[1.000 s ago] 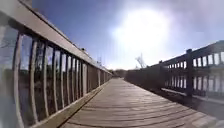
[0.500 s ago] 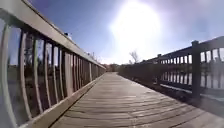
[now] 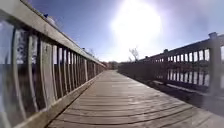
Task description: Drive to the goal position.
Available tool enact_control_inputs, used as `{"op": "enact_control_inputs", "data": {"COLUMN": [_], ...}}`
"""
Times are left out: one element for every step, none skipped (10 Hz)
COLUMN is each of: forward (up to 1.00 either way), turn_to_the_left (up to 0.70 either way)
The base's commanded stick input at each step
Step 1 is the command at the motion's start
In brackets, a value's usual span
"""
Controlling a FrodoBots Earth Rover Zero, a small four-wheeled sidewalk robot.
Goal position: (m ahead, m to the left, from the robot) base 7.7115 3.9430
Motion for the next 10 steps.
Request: {"op": "enact_control_inputs", "data": {"forward": [1.00,1.00,1.00,1.00,1.00,1.00,1.00,1.00,1.00,1.00], "turn_to_the_left": [-0.03,-0.02,0.01,0.10,0.19,0.20,0.21,0.20,0.16,0.12]}}
